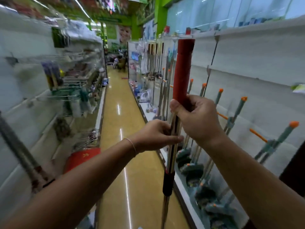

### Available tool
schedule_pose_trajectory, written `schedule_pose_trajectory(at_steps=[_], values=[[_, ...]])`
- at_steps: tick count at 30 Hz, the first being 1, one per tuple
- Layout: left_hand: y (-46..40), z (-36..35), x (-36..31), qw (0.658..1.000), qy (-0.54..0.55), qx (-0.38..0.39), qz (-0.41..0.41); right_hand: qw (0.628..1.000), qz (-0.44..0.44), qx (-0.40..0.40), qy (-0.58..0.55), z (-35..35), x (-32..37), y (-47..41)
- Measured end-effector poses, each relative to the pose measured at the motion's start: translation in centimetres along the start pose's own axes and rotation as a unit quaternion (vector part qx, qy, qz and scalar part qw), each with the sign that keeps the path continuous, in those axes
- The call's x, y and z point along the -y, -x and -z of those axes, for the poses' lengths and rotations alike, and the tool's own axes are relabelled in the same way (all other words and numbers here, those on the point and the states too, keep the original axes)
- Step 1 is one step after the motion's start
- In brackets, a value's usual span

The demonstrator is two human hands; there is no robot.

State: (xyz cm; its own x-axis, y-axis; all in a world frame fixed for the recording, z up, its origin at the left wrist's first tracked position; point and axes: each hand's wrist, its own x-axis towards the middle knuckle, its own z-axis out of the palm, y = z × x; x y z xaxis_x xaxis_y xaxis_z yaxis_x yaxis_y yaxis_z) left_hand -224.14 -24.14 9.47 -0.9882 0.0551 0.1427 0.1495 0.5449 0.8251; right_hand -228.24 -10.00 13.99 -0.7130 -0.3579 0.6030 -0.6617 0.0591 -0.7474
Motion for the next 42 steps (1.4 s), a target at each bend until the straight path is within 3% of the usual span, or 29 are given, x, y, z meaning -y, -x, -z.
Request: schedule_pose_trajectory(at_steps=[13,25,33,42], values=[[-9.1,13.1,9.3,0.990,0.005,-0.142,-0.010,0.993,0.064,0.074,-0.058,-13.3,-6.6,-16.8],[-13.9,25.4,17.0,0.965,-0.039,-0.251,0.069,0.972,0.101,0.167,-0.133,-25.7,-9.3,-28.0],[-13.9,30.7,21.5,0.920,-0.090,-0.348,0.155,0.942,0.155,0.226,-0.193,-34.1,-11.3,-32.6],[-16.1,34.5,23.3,0.850,-0.131,-0.467,0.206,0.877,0.222,0.323,-0.278,-41.0,-13.2,-39.2]])
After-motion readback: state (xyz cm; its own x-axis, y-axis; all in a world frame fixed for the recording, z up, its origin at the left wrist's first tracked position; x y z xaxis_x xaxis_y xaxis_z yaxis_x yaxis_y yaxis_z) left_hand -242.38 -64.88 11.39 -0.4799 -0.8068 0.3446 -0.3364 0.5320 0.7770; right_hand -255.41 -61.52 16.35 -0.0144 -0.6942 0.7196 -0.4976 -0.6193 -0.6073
